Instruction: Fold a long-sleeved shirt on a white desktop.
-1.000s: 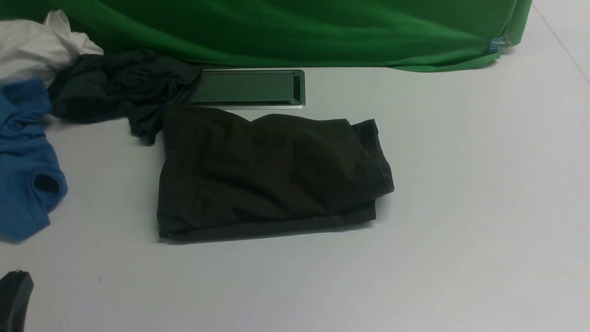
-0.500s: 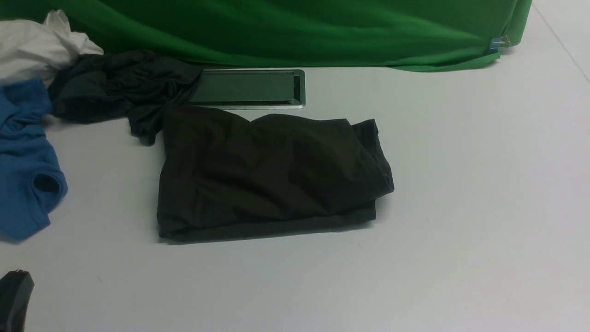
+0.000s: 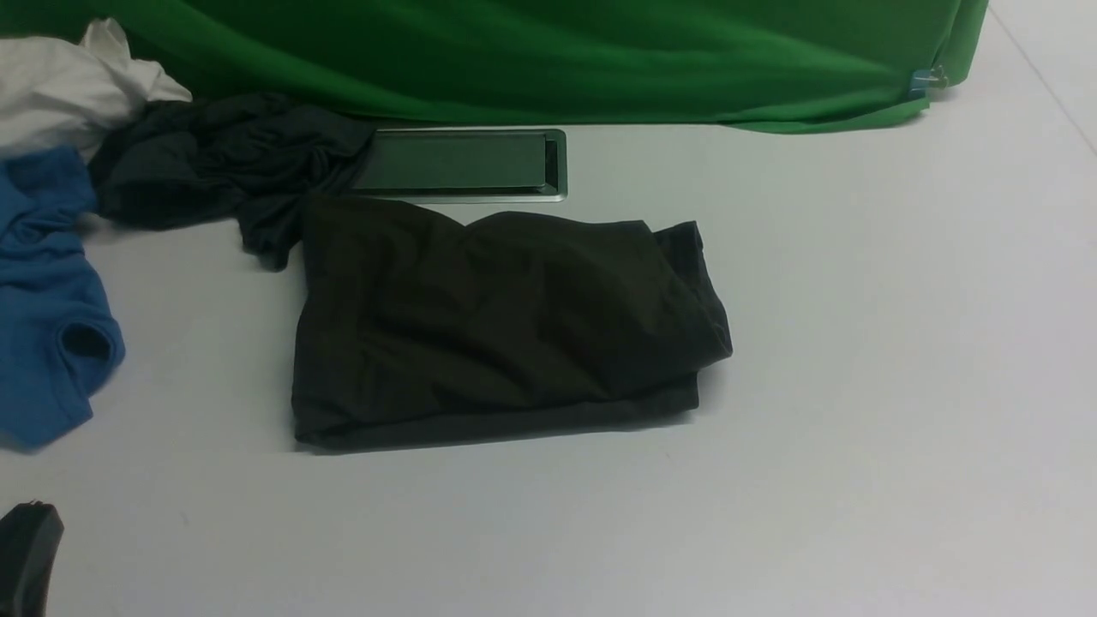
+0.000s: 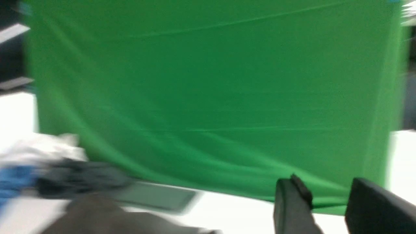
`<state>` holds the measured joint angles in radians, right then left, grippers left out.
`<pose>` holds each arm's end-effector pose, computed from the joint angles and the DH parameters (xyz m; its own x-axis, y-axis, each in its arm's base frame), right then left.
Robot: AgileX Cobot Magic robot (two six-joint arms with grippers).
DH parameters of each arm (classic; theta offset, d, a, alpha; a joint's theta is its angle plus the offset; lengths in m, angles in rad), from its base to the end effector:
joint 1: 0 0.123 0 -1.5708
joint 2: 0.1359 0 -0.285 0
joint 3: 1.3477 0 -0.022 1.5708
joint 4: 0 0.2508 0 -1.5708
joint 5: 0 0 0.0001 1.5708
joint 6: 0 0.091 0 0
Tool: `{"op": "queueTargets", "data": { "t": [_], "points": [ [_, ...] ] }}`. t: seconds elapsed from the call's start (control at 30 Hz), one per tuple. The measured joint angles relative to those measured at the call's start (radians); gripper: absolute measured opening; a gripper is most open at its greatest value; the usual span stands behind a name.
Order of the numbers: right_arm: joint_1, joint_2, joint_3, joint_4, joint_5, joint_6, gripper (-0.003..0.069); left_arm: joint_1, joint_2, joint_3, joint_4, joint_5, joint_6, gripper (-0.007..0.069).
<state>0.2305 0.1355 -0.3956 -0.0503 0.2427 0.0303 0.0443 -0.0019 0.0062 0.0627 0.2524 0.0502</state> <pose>0.0434 0.0090 0.3149 0.1059 0.0058 -0.9944 -0.2148 0.9765 -0.0172 0.0552 0.0039 0.1884 -0.1736 0.1031 -0.9794 -0.0407 0.9929 0.1117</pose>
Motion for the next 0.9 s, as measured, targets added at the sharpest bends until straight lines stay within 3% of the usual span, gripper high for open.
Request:
{"op": "queueTargets", "data": {
  "t": [0.13, 0.23, 0.43, 0.9],
  "points": [
    [-0.166, -0.004, 0.087, -0.033, -0.004, -0.013, 0.0239, 0.0, 0.0, 0.0, 0.0, 0.0, 0.0, 0.002],
    [-0.211, -0.032, 0.173, -0.037, -0.004, -0.014, 0.0239, 0.0, 0.0, 0.0, 0.0, 0.0, 0.0, 0.002],
    [-0.22, -0.13, 0.381, -0.038, 0.004, -0.014, 0.0239, 0.0, 0.0, 0.0, -0.001, -0.001, 0.0, 0.002],
    [-0.22, -0.137, 0.405, -0.031, 0.0, -0.013, 0.0239, 0.0, -0.001, 0.0, -0.001, -0.001, 0.0, 0.002]
  ]
}}
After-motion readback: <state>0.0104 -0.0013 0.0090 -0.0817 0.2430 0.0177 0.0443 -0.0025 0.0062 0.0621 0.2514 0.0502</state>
